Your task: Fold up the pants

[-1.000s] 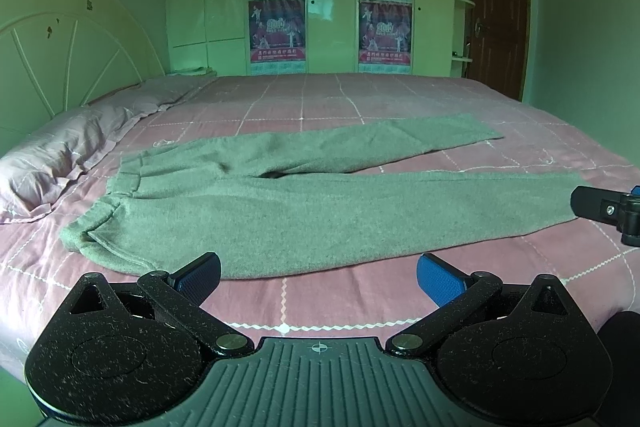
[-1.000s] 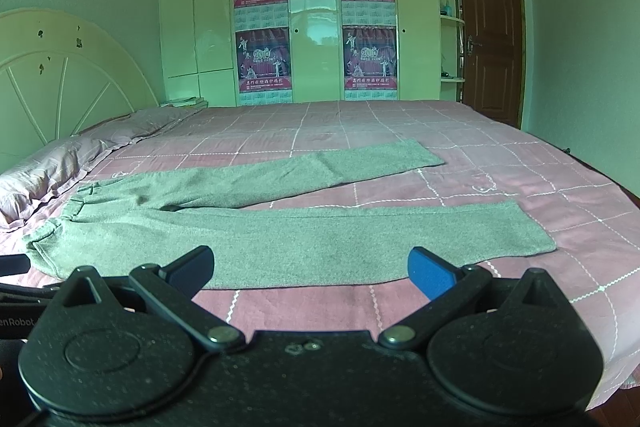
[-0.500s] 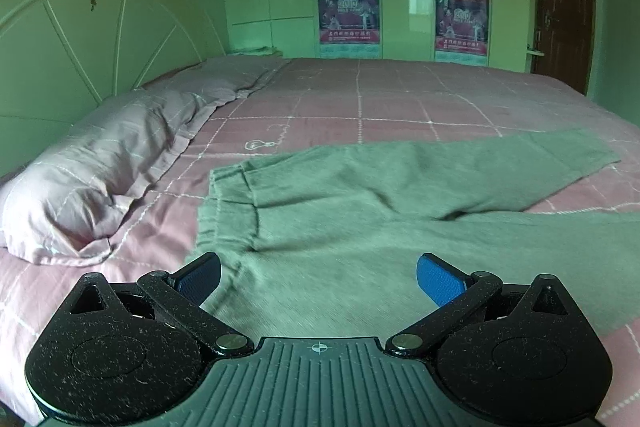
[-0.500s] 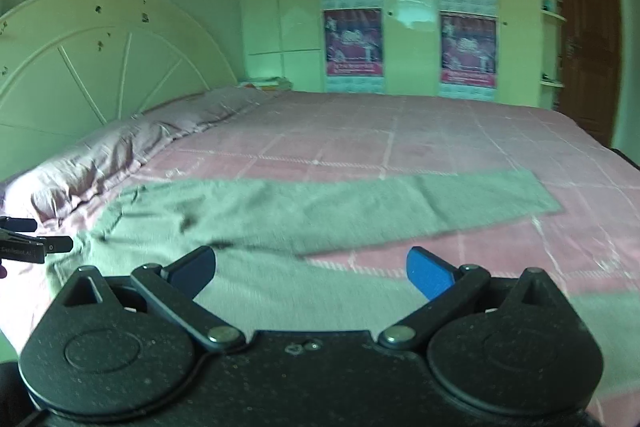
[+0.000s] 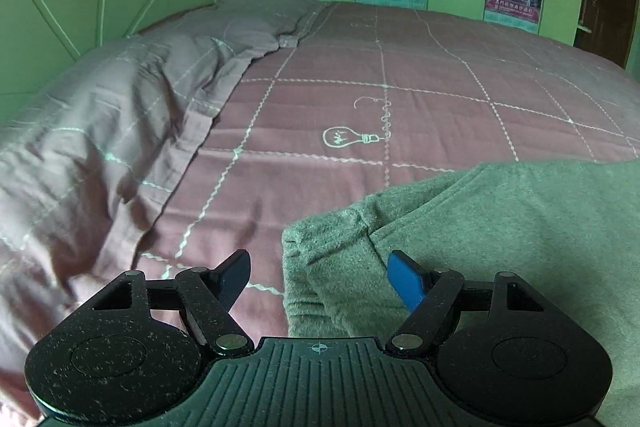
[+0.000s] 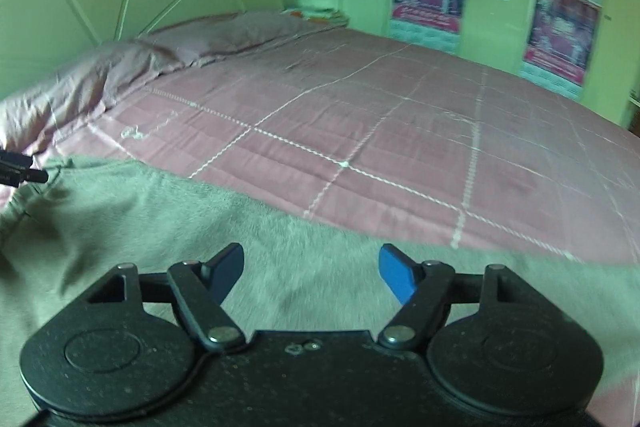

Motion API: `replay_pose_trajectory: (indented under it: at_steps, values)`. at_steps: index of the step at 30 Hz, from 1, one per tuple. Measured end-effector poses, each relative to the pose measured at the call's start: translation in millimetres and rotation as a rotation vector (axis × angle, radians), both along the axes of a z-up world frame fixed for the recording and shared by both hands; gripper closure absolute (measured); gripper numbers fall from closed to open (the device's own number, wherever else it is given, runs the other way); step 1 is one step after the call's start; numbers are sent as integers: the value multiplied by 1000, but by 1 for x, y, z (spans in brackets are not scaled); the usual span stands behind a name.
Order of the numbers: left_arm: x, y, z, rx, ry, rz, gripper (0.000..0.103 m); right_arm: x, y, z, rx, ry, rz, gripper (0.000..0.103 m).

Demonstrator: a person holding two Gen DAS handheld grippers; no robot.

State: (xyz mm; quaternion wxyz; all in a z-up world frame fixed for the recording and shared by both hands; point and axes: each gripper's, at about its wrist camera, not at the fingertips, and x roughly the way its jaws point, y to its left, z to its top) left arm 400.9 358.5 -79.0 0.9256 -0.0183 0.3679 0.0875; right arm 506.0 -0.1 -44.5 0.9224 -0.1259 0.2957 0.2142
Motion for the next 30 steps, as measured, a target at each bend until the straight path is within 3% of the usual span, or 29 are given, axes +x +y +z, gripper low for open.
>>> replay_pose_trajectory:
  at_steps: [3,7,11,14,17,18,19,21,22,24,30]
  values:
    - [16,7,-12,-47,20,-30,20,42,22,-14,-94,20,93,42]
    - [39,13,-22,-70,38,-80,20,82,45,-35,-178,77,196,58]
    - [48,18,-26,-123,56,-172,20,94,54,-55,-275,133,302,62]
    - [51,20,-33,-140,57,-206,21,98,54,-56,-274,153,328,64]
    - [53,28,-34,-172,31,-215,41,94,59,-56,-284,165,354,93]
    - [54,33,-33,-205,20,-213,53,94,61,-55,-301,156,339,103]
    - [53,37,-32,-236,4,-217,59,91,61,-53,-306,152,331,103]
    - [52,35,-30,-213,-11,-240,65,82,62,-47,-307,119,317,103]
    - [49,33,-27,-209,-34,-254,71,77,60,-41,-305,92,312,103]
    - [34,28,-17,-163,-108,-281,71,60,56,-25,-294,34,308,103]
    - [-33,31,26,-136,-368,-379,71,-33,38,28,-330,-157,342,103]
